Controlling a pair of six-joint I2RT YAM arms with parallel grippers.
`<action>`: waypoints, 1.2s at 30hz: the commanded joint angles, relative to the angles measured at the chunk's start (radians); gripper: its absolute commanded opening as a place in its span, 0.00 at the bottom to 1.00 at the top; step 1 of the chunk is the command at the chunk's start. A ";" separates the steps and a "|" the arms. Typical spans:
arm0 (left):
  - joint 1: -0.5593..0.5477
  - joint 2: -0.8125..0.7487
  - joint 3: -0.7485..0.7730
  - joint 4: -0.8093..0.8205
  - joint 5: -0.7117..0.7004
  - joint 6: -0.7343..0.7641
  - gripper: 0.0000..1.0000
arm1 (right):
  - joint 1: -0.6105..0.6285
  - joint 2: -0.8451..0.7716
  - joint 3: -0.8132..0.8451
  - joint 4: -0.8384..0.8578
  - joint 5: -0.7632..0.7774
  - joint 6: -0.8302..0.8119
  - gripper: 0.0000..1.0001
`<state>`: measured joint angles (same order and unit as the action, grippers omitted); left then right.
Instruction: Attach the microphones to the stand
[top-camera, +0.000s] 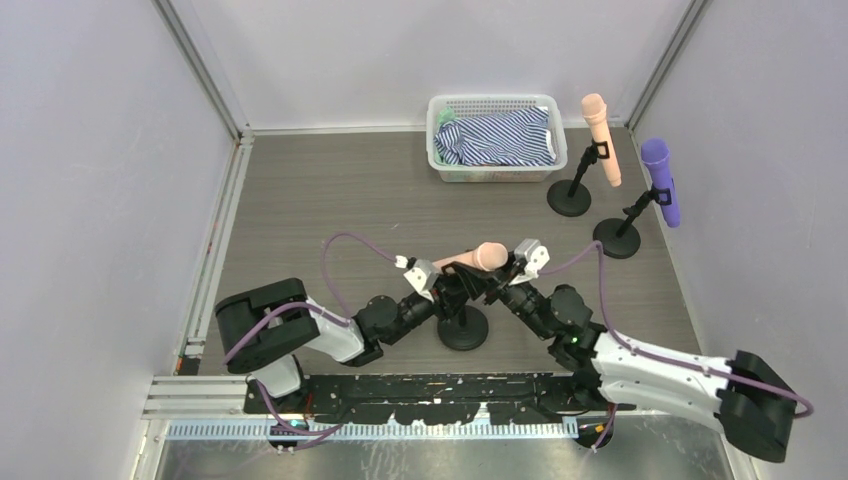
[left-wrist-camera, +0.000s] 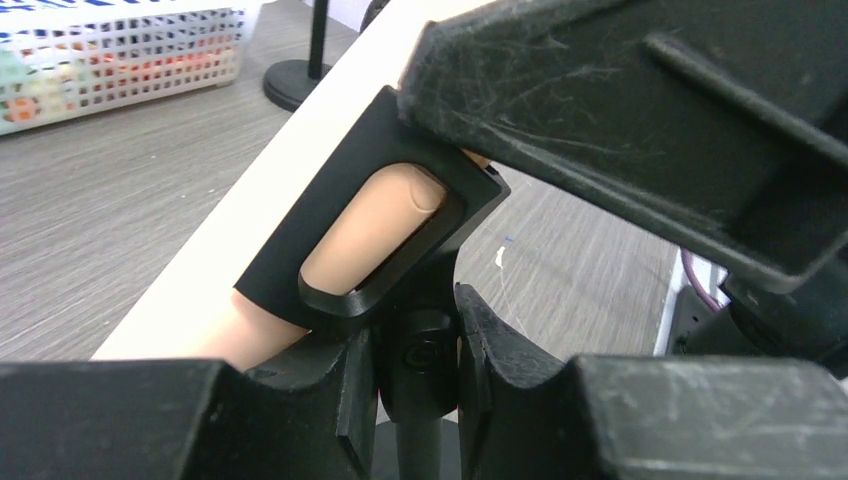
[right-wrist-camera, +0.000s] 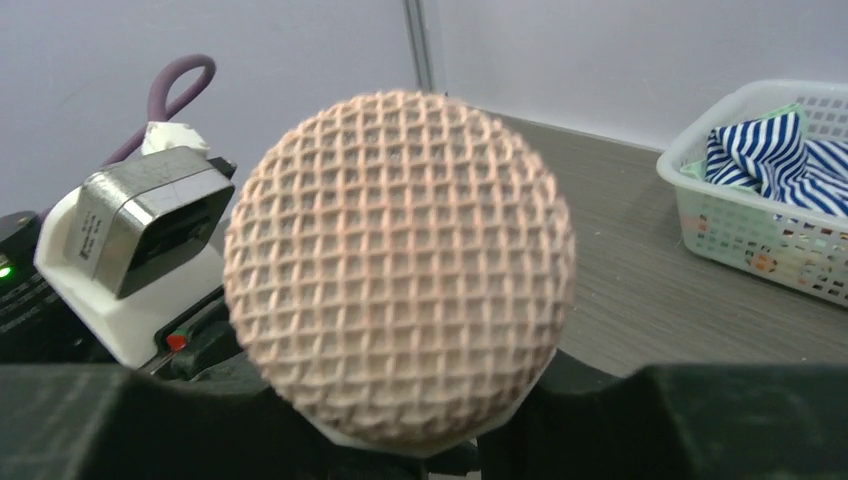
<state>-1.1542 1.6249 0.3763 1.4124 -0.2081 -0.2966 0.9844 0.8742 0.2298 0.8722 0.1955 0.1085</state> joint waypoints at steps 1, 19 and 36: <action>-0.016 -0.009 0.009 0.019 0.086 0.076 0.00 | 0.018 -0.179 -0.015 -0.445 -0.070 0.066 0.50; -0.016 -0.002 0.018 0.019 0.109 0.075 0.00 | 0.019 -0.645 0.156 -0.766 -0.039 0.065 0.75; -0.017 0.004 0.018 0.019 0.116 0.079 0.00 | 0.018 -0.475 0.204 -0.715 -0.029 0.055 0.35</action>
<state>-1.1641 1.6249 0.3767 1.4063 -0.1143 -0.2195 1.0019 0.3809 0.4122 0.1333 0.1631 0.1776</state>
